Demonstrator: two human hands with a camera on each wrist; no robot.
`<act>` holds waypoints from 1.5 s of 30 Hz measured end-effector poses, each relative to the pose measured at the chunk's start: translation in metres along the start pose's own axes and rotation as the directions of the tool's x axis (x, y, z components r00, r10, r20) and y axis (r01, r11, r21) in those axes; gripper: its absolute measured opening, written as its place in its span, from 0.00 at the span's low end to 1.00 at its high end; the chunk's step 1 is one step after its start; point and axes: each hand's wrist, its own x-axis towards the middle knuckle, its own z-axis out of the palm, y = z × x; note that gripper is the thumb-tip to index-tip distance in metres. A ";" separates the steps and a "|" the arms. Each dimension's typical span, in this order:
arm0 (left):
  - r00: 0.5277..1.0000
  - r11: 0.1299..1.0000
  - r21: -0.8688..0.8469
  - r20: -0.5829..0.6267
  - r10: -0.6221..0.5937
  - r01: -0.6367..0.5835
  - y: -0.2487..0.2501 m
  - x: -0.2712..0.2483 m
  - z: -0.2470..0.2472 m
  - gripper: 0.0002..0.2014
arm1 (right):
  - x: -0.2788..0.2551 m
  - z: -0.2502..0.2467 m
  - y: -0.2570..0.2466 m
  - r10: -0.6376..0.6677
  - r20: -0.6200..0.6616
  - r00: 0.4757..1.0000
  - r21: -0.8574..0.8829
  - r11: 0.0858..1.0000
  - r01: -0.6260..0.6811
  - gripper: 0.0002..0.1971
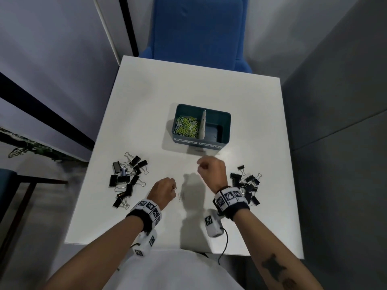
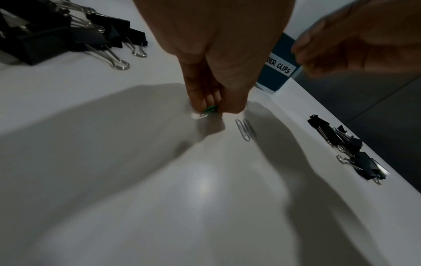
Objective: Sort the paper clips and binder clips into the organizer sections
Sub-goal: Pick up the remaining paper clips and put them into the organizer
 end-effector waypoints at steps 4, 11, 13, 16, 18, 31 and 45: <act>1.000 1.000 0.006 0.015 -0.016 0.016 0.000 -0.001 -0.005 0.11 | 0.047 -0.025 -0.041 -0.047 -0.150 0.988 0.122 0.990 0.065 0.08; 0.999 0.983 -0.183 -0.026 -0.037 0.032 0.001 0.000 -0.024 0.08 | 0.083 -0.041 -0.055 -0.074 -0.208 0.975 0.080 0.992 0.093 0.05; 0.995 0.970 -0.235 -0.093 0.035 -0.056 0.011 0.005 -0.042 0.07 | 0.066 -0.034 -0.043 -0.121 -0.187 0.975 0.064 0.989 0.135 0.04; 0.968 0.940 -0.275 -0.203 0.148 -0.202 0.043 0.021 -0.083 0.06 | 0.031 -0.012 -0.015 -0.117 -0.090 0.989 0.008 0.993 0.118 0.05; 0.942 0.922 -0.291 -0.288 0.169 -0.255 0.067 0.039 -0.112 0.05 | 0.008 0.004 0.005 -0.085 -0.004 0.996 -0.031 0.996 0.085 0.05; 0.895 0.923 -0.039 -0.266 0.359 -0.382 0.064 0.067 -0.108 0.04 | -0.051 0.057 0.034 -0.009 0.377 0.926 -0.239 0.965 0.107 0.13; 0.895 0.803 0.397 0.164 0.414 -0.444 -0.013 -0.011 0.003 0.22 | -0.054 0.075 0.037 -0.130 0.295 0.946 -0.239 0.949 0.205 0.05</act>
